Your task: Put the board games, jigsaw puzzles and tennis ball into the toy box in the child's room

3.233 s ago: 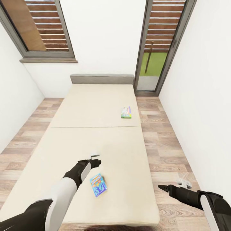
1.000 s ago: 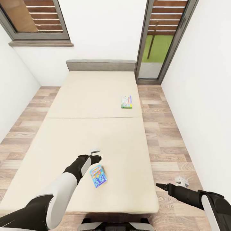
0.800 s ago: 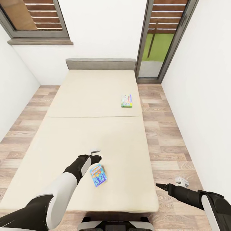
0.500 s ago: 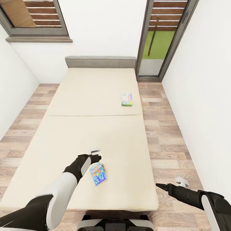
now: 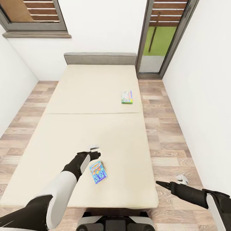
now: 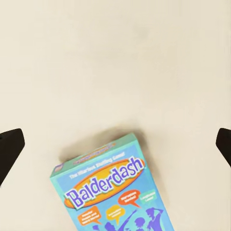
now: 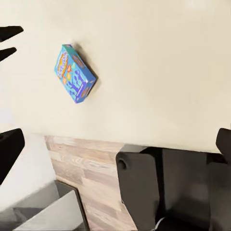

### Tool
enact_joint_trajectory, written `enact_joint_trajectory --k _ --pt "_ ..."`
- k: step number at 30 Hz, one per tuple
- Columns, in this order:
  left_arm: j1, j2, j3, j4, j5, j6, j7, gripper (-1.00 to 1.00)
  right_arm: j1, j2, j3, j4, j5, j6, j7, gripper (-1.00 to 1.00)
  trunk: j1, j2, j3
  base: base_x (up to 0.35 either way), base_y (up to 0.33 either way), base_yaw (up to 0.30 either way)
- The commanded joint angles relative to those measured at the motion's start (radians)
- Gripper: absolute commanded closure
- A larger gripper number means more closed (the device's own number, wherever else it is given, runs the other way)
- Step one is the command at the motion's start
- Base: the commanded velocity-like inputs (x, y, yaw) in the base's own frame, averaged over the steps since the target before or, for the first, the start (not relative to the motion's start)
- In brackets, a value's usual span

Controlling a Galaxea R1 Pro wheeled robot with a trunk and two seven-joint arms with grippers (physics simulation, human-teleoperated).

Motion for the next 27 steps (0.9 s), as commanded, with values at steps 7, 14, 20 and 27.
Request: enact_joint_trajectory --k 7,14,20,27 --pt "-0.001 -0.002 0.005 -0.010 -0.002 0.009 0.002 -1.00 -0.002 -0.052 -0.026 -0.024 0.012 -0.008 0.325 -1.00 0.001 -0.002 -0.013 0.000 0.000 0.000" --pt "0.000 -0.003 0.005 -0.011 -0.001 0.009 0.001 -1.00 -0.002 -0.063 -0.074 -0.032 0.017 -0.042 0.441 -1.00 0.001 -0.002 -0.024 0.000 0.000 0.000" --pt "0.000 -0.003 0.003 -0.011 -0.002 0.007 0.001 -1.00 -0.002 -0.063 -0.081 -0.032 0.018 -0.047 0.456 -1.00 0.001 -0.002 -0.034 0.000 0.000 0.000" --pt "0.000 -0.003 0.001 -0.011 -0.002 0.005 0.001 -1.00 -0.002 -0.056 -0.082 -0.032 0.018 -0.049 0.459 -1.00 0.001 -0.002 -0.046 0.000 0.000 0.000"
